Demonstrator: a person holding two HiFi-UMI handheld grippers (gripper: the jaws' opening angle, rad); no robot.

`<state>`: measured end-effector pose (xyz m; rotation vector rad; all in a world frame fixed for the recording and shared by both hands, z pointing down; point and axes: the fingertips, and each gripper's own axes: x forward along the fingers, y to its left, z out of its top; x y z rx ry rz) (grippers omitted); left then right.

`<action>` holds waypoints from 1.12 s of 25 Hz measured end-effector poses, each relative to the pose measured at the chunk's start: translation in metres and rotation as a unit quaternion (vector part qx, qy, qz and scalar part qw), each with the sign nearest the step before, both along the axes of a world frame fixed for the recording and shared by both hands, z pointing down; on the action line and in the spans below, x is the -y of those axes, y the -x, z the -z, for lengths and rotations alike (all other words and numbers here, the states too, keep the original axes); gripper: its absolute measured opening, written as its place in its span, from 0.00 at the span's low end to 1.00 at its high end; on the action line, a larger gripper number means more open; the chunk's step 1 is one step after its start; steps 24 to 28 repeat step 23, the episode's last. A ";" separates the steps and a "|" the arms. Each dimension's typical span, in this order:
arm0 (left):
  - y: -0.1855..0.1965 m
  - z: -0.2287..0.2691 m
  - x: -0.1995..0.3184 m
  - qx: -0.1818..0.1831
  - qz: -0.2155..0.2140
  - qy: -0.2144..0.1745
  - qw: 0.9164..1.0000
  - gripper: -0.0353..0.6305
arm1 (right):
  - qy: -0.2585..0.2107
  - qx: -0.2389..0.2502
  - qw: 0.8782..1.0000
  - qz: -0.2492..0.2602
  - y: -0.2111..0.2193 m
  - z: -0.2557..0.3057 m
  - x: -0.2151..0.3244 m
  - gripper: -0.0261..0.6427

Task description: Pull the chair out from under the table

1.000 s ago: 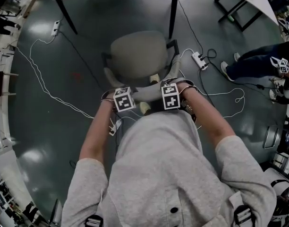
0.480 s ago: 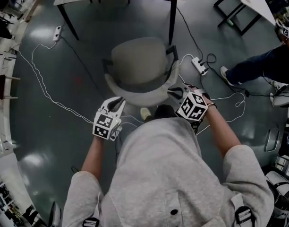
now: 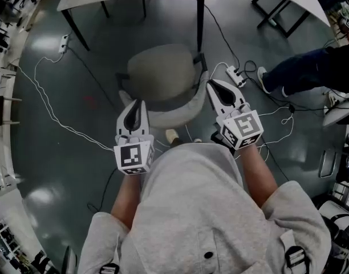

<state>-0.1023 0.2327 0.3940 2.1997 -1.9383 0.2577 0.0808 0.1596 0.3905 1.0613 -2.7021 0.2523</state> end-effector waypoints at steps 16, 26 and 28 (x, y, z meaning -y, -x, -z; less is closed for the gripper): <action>-0.004 0.011 0.004 0.005 0.013 0.002 1.000 0.10 | 0.010 0.020 1.000 0.000 -0.011 0.001 0.003 0.10; -0.012 0.016 0.001 0.005 0.002 -0.006 1.000 0.10 | 0.005 0.013 1.000 0.007 -0.010 0.004 -0.006 0.10; -0.012 0.016 0.001 0.005 0.002 -0.006 1.000 0.10 | 0.005 0.013 1.000 0.007 -0.010 0.004 -0.006 0.10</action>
